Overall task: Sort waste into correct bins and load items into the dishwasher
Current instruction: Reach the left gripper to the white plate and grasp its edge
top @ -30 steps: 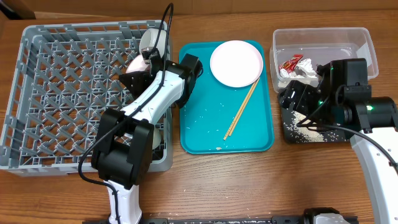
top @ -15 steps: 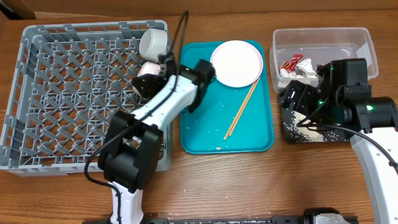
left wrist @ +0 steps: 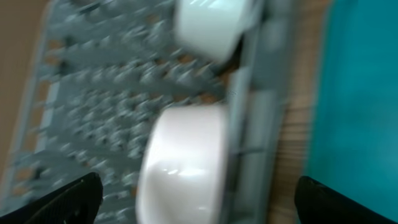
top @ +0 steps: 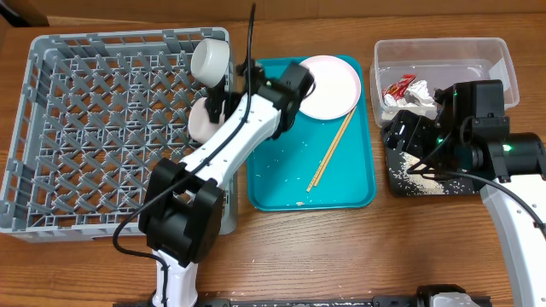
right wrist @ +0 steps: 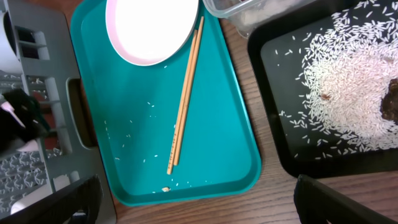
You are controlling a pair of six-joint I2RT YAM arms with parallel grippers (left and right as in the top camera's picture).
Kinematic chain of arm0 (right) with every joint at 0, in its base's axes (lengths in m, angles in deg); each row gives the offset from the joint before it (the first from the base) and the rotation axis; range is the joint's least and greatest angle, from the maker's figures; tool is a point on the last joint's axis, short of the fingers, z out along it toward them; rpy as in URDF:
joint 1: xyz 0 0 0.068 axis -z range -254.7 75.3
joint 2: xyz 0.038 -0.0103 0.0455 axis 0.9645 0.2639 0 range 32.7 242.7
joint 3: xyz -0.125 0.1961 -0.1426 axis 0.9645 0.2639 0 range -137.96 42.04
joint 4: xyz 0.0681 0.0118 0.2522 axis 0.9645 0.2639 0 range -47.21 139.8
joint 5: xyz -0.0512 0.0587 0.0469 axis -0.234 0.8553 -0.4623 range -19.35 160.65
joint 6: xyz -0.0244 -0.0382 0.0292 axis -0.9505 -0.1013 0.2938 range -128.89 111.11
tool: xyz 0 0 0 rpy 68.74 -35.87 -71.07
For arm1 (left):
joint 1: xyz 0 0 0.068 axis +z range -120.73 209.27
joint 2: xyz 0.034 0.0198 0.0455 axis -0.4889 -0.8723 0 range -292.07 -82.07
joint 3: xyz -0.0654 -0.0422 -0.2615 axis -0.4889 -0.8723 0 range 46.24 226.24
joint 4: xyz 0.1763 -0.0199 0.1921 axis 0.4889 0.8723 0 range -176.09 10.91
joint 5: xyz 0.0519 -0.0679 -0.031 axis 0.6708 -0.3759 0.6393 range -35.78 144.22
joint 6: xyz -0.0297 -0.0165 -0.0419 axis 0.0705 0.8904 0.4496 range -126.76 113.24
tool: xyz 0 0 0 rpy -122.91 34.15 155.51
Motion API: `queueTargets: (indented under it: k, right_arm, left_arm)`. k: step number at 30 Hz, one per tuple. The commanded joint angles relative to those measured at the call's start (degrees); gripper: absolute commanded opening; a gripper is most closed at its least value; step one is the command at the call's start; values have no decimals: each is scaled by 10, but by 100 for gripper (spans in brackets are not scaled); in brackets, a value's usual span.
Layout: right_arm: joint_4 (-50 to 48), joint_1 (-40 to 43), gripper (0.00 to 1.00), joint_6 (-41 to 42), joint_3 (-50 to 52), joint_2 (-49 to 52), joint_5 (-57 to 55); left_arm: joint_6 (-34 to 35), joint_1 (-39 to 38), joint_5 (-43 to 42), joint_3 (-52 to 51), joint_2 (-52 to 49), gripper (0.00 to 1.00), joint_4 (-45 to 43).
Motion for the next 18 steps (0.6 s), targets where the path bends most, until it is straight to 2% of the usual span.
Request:
queueTargets:
  k: [1,6,11,12,14,18]
  right_arm:
    - [-3,1,100,-2,-8,-2,-5]
    - [-3,1,100,-2,-8,-2,-5]
    - [-3,1,100,-2,-8,-2,-5]
    - [-3,1,100,-2,-8,-2,-5]
    - [-3,1,100,-2,-8,-2,-5]
    - [-3,1,100,-2,-8,-2,-5]
  left_arm:
    - [-72,-5,-154,92,0,100,-1]
    - [-85,-5,-315,174,0,100,-7]
    - [-82,-5,-433,179,-1,100,-61]
    - [-80,-5,-444,174,-2,95,-75]
    - [-40,-7,-435,157,-8,84,-110]
    - [146,-12,-376,120,-44,83,-161]
